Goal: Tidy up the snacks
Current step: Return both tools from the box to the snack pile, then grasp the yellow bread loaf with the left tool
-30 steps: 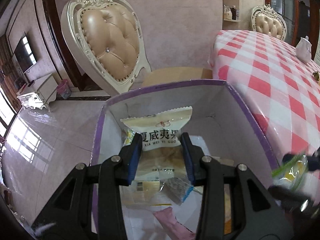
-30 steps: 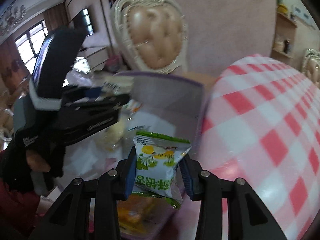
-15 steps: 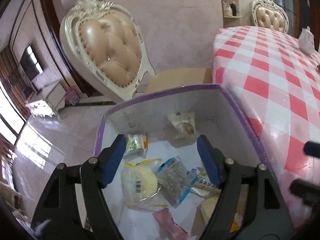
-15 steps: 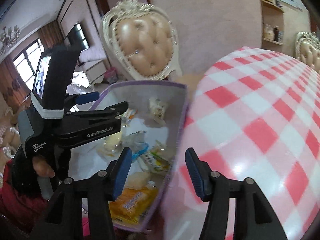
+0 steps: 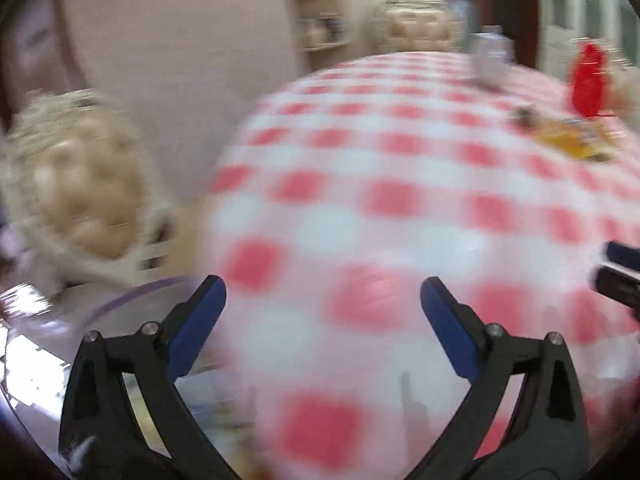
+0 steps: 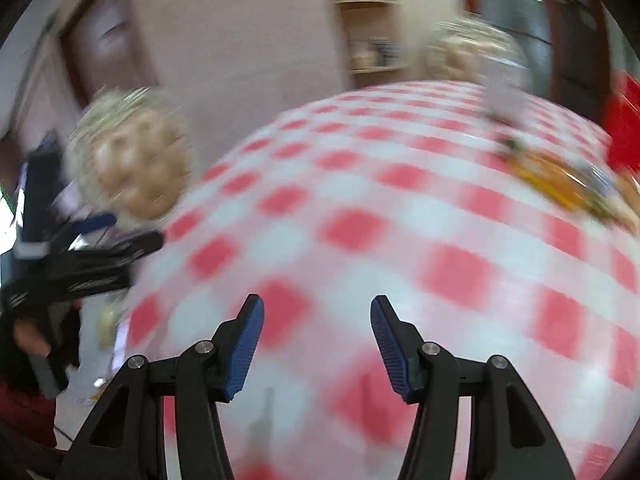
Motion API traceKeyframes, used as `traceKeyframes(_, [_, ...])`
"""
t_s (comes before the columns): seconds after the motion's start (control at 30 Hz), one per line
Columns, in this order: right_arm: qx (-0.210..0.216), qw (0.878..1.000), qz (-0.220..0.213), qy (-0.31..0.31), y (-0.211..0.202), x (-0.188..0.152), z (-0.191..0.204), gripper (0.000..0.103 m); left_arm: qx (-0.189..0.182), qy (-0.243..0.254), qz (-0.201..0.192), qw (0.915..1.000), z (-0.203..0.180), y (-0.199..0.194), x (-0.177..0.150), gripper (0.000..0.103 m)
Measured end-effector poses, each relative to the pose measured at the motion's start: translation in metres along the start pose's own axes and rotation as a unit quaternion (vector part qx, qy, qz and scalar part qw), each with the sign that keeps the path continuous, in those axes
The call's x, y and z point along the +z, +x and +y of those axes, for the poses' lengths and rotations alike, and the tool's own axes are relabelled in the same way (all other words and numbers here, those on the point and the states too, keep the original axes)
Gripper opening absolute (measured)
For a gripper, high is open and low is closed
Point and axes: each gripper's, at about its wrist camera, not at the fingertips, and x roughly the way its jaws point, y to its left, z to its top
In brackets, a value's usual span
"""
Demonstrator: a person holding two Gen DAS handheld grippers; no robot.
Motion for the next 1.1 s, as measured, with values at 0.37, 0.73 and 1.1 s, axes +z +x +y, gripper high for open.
traceKeyframes(0.37, [-0.187,0.975,-0.063,0.098,-0.050,0.002,-0.136,0.057,-0.213,-0.001,0.037,0.9764,-0.200,0.102,0.116,0.098])
traceKeyframes(0.73, [-0.197,0.964,-0.112,0.142,-0.071,0.001,-0.159,0.057,-0.076,-0.226,0.159,0.9581,-0.308,0.199,0.198,0.098])
traceKeyframes(1.1, [-0.198,0.961,-0.113,0.157,-0.074,-0.001,-0.165,0.057,-0.035,-0.035,0.119,0.9916,-0.345,0.208,0.184,0.077])
